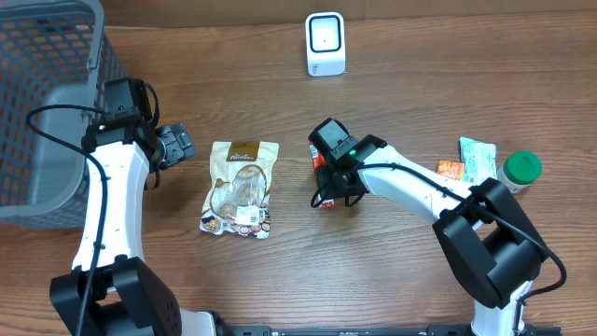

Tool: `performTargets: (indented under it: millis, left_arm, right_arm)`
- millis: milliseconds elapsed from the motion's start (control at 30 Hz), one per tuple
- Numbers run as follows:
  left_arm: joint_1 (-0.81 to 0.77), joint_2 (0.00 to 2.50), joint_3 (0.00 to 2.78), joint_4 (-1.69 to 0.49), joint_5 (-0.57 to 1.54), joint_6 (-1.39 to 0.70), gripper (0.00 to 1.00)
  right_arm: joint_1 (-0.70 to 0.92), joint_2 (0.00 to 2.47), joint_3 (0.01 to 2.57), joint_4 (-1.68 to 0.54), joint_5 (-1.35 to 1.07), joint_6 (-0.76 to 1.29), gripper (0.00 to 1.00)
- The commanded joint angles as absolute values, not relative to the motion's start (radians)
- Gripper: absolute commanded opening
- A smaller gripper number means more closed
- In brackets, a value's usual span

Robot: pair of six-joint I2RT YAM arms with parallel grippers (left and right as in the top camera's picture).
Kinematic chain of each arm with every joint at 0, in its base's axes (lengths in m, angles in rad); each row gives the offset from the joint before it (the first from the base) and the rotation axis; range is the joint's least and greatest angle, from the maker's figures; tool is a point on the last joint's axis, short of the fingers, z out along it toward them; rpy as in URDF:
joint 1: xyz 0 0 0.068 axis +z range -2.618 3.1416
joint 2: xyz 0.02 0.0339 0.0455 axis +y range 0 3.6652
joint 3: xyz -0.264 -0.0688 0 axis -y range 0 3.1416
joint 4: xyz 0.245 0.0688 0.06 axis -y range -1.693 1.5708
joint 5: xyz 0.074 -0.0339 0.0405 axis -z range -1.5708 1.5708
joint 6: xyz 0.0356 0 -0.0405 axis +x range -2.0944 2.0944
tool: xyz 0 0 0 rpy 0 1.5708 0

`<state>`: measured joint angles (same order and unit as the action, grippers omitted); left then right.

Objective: Scan the item barcode

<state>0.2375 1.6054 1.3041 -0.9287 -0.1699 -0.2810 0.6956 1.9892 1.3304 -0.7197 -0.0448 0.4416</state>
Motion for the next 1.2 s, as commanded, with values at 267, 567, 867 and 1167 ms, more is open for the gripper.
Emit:
performTargets:
  millis: [267,567,867,1167]
  left_arm:
    - [0.235,1.597,1.31,-0.93,-0.183,-0.27,1.0]
    - [0.235,1.597,1.31,-0.93,-0.183,-0.27,1.0]
    - [0.235,1.597,1.31,-0.93,-0.183,-0.27,1.0]
    - [0.235,1.597,1.31,-0.93,-0.183,-0.27,1.0]
  right_arm:
    - [0.73,2.017,1.334,-0.663,0.008,0.443,0.33]
    - [0.735,2.055,1.335,-0.625,0.097,0.389,0.17]
    - [0.735,2.055,1.335,-0.556,0.113,0.201,0.3]
    - [0.728,2.046,1.341,-0.581,0.047,0.22,0.31]
